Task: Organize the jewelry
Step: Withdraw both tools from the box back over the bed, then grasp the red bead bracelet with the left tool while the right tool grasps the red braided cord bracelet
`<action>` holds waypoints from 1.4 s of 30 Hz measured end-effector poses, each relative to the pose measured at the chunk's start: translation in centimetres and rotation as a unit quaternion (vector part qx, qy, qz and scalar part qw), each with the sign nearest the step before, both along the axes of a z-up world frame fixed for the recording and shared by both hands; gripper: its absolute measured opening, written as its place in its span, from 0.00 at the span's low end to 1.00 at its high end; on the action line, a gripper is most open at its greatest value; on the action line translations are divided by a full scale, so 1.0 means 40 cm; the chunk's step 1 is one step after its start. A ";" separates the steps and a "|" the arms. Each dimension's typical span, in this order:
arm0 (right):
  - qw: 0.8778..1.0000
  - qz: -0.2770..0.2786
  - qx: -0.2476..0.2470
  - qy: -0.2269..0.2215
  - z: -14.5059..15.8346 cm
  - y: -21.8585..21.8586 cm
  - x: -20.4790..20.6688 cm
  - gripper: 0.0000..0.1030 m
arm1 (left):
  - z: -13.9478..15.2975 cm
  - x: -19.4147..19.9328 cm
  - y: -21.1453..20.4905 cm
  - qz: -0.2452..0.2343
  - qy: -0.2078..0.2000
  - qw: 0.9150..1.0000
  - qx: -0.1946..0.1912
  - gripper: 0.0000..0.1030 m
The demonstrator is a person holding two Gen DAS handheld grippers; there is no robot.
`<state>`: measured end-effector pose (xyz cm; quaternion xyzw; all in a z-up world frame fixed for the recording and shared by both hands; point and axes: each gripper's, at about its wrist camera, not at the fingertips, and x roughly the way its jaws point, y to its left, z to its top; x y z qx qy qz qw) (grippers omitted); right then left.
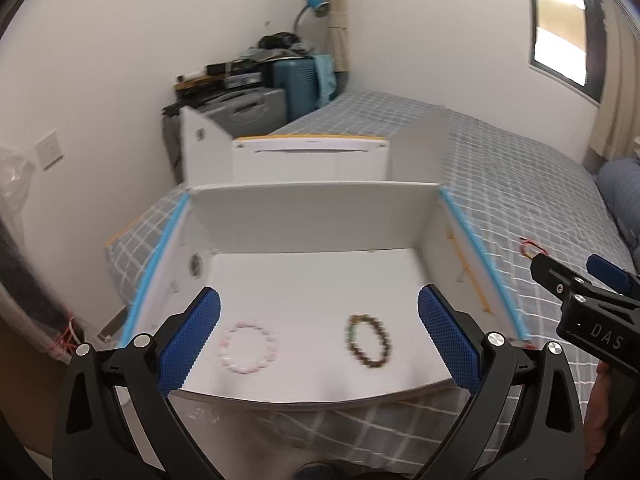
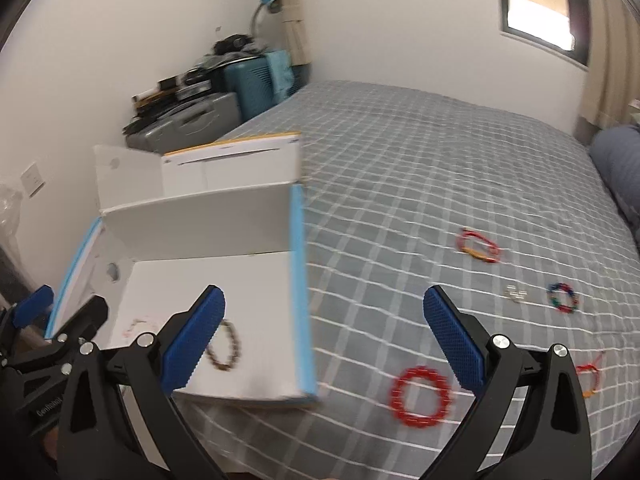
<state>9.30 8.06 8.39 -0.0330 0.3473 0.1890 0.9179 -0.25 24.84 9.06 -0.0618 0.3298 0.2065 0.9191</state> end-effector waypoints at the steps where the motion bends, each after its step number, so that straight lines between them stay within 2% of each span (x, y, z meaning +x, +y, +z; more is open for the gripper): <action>1: 1.000 -0.007 0.000 -0.002 0.001 -0.025 0.002 0.93 | 0.002 0.011 -0.027 -0.010 0.000 1.000 0.002 0.95; 8: 0.997 -0.080 0.003 -0.003 -0.002 -0.251 0.022 0.93 | -0.007 0.079 -0.198 -0.076 0.002 0.997 -0.001 0.95; 17: 0.987 -0.160 -0.007 0.014 -0.014 -0.528 0.047 0.93 | -0.030 0.170 -0.417 -0.150 0.013 0.989 -0.008 0.95; 22: 0.977 -0.208 -0.012 0.035 -0.061 -0.661 0.059 0.93 | -0.056 0.214 -0.529 -0.190 0.019 0.981 -0.020 0.95; 26: 0.970 -0.237 -0.010 0.058 -0.109 -0.740 0.065 0.93 | -0.104 0.250 -0.593 -0.211 0.035 0.976 -0.037 0.95; 31: 0.965 -0.248 -0.009 0.080 -0.162 -0.786 0.073 0.93 | -0.194 0.282 -0.622 -0.217 0.061 0.974 -0.036 0.95; 35: 0.962 -0.255 -0.016 0.101 -0.221 -0.800 0.089 0.93 | -0.272 0.305 -0.613 -0.216 0.086 0.972 -0.041 0.95; 38: 0.958 -0.260 -0.022 0.116 -0.260 -0.814 0.100 0.93 | -0.321 0.318 -0.592 -0.210 0.093 0.971 -0.059 0.95; 42: 0.954 -0.268 -0.026 0.132 -0.299 -0.832 0.110 0.93 | -0.377 0.336 -0.571 -0.199 0.115 0.971 -0.059 0.95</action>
